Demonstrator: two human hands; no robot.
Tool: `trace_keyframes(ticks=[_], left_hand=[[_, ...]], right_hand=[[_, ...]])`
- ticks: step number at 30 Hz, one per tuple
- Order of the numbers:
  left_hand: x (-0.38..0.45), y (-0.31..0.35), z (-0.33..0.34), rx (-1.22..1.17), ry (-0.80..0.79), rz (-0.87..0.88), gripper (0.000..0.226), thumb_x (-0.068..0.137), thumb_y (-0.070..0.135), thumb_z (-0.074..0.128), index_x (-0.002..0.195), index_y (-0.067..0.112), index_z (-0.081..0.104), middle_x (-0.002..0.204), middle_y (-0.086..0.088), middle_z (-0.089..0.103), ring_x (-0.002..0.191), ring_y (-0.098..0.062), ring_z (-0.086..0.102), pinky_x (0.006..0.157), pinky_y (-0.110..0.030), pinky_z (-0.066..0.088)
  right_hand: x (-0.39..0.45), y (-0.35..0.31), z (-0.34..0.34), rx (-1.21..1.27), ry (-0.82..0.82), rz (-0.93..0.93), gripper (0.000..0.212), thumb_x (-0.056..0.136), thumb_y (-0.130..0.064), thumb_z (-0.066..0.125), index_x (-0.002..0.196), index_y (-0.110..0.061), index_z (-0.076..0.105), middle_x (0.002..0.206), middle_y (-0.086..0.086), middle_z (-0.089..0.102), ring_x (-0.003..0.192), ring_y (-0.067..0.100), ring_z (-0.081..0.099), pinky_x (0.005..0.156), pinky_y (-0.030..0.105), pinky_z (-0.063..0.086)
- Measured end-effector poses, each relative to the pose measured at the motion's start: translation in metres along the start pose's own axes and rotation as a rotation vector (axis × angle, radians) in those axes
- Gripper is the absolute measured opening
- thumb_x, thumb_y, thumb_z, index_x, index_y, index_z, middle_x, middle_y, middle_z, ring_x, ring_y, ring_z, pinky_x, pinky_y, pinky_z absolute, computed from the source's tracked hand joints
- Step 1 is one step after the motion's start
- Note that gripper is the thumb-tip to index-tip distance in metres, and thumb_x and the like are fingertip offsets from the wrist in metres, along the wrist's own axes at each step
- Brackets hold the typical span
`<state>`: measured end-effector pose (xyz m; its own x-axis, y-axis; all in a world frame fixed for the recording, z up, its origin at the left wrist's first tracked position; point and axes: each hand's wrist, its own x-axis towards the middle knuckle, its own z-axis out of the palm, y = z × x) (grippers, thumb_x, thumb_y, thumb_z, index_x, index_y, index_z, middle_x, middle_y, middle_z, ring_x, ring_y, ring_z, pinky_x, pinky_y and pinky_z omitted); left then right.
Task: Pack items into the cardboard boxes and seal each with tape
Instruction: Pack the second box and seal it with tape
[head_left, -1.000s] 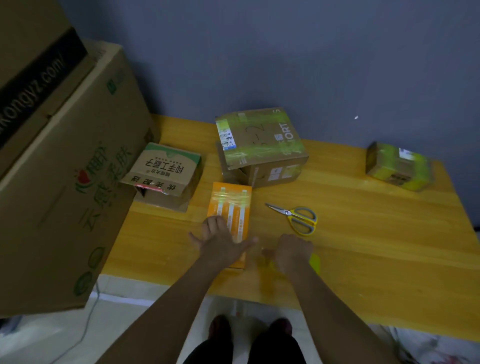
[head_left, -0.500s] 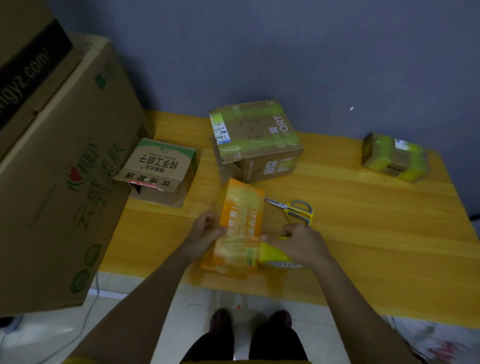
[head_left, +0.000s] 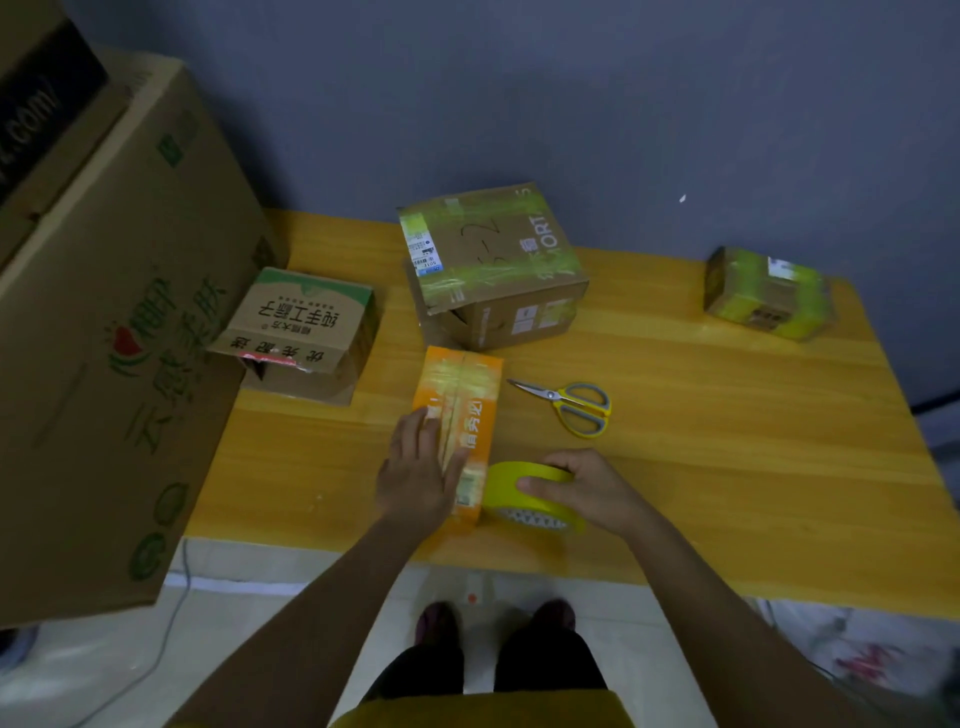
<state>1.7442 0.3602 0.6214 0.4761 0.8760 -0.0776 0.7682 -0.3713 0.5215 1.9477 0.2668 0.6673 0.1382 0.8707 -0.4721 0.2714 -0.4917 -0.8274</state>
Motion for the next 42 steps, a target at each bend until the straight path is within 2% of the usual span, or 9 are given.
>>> trace_keyframes(ticks=[3, 6, 11, 14, 20, 25, 31, 36, 42], left_hand=[[0.0, -0.004, 0.001, 0.029, 0.01, 0.007, 0.078, 0.092, 0.067, 0.019, 0.131, 0.007, 0.049, 0.144, -0.011, 0.041, 0.126, -0.035, 0.046, 0.086, -0.047, 0.051], [-0.001, -0.001, 0.001, 0.032, 0.016, -0.015, 0.09, 0.087, 0.076, 0.011, 0.131, 0.007, 0.049, 0.146, -0.011, 0.04, 0.128, -0.036, 0.044, 0.092, -0.052, 0.047], [0.01, 0.021, -0.006, 0.114, -0.185, -0.29, 0.107, 0.067, 0.093, 0.024, 0.145, 0.02, 0.021, 0.156, 0.005, 0.004, 0.147, -0.032, -0.006, 0.11, -0.066, -0.002], [0.02, 0.056, -0.007, 0.216, -0.314, -0.446, 0.115, 0.075, 0.082, 0.043, 0.15, 0.012, -0.008, 0.156, 0.001, -0.013, 0.145, -0.037, -0.01, 0.108, -0.067, 0.011], [0.025, 0.022, -0.012, -0.212, -0.156, -0.378, 0.092, 0.077, 0.06, 0.064, 0.142, 0.015, 0.017, 0.142, -0.001, 0.015, 0.131, -0.03, 0.028, 0.101, -0.045, 0.037], [0.024, -0.023, -0.024, -0.881, -0.384, -0.426, 0.069, 0.092, 0.04, 0.059, 0.149, 0.022, 0.025, 0.147, 0.002, 0.034, 0.128, -0.019, 0.043, 0.096, -0.031, 0.044], [0.009, -0.029, -0.022, -0.464, -0.178, -0.295, 0.054, 0.103, 0.035, 0.034, 0.153, 0.021, 0.019, 0.155, -0.003, 0.03, 0.141, -0.022, 0.031, 0.104, -0.029, 0.031], [0.009, -0.005, -0.003, 0.135, -0.107, -0.013, 0.069, 0.094, 0.005, 0.037, 0.153, 0.014, 0.004, 0.16, -0.008, -0.008, 0.144, -0.021, -0.017, 0.121, -0.043, 0.008], [0.009, 0.003, 0.004, 0.207, -0.104, -0.014, 0.075, 0.097, 0.058, 0.001, 0.149, 0.015, 0.034, 0.156, -0.01, 0.026, 0.145, -0.028, 0.023, 0.115, -0.052, 0.011]], right_hand=[[0.004, 0.006, -0.012, -0.301, 0.127, 0.079, 0.05, 0.071, -0.056, 0.077, 0.069, -0.008, 0.063, 0.061, -0.001, 0.051, 0.06, 0.009, 0.049, 0.058, 0.03, 0.034], [0.007, 0.012, -0.015, -0.846, 0.166, 0.331, 0.064, 0.063, -0.083, 0.061, 0.077, -0.02, 0.065, 0.085, 0.001, 0.066, 0.088, 0.018, 0.064, 0.07, 0.03, 0.044], [0.022, 0.006, -0.001, -0.974, 0.233, 0.325, 0.078, 0.066, -0.087, 0.05, 0.107, -0.022, 0.066, 0.113, 0.003, 0.067, 0.11, 0.023, 0.061, 0.092, 0.034, 0.042], [0.024, 0.002, 0.01, -1.066, 0.209, 0.351, 0.08, 0.071, -0.086, 0.046, 0.114, -0.02, 0.063, 0.12, 0.003, 0.064, 0.115, 0.023, 0.058, 0.099, 0.038, 0.036], [0.007, -0.002, -0.012, -0.538, 0.191, 0.23, 0.049, 0.068, -0.076, 0.064, 0.065, -0.029, 0.052, 0.067, -0.008, 0.052, 0.075, 0.011, 0.058, 0.061, 0.026, 0.039], [0.001, -0.011, -0.021, -0.181, 0.088, 0.028, 0.043, 0.071, -0.056, 0.075, 0.075, -0.016, 0.061, 0.068, -0.01, 0.047, 0.066, 0.003, 0.047, 0.06, 0.023, 0.033], [0.009, -0.031, 0.003, -0.126, 0.075, -0.128, 0.029, 0.081, -0.042, 0.074, 0.075, -0.015, 0.064, 0.067, -0.004, 0.054, 0.063, 0.007, 0.051, 0.06, 0.03, 0.037], [0.01, -0.025, 0.009, -0.177, 0.137, -0.13, 0.033, 0.08, -0.047, 0.072, 0.069, -0.02, 0.058, 0.056, -0.008, 0.047, 0.054, 0.009, 0.047, 0.054, 0.032, 0.035], [0.007, -0.026, 0.011, -0.249, 0.14, -0.092, 0.045, 0.075, -0.06, 0.07, 0.067, -0.017, 0.059, 0.053, -0.006, 0.043, 0.051, 0.007, 0.044, 0.053, 0.031, 0.033]])
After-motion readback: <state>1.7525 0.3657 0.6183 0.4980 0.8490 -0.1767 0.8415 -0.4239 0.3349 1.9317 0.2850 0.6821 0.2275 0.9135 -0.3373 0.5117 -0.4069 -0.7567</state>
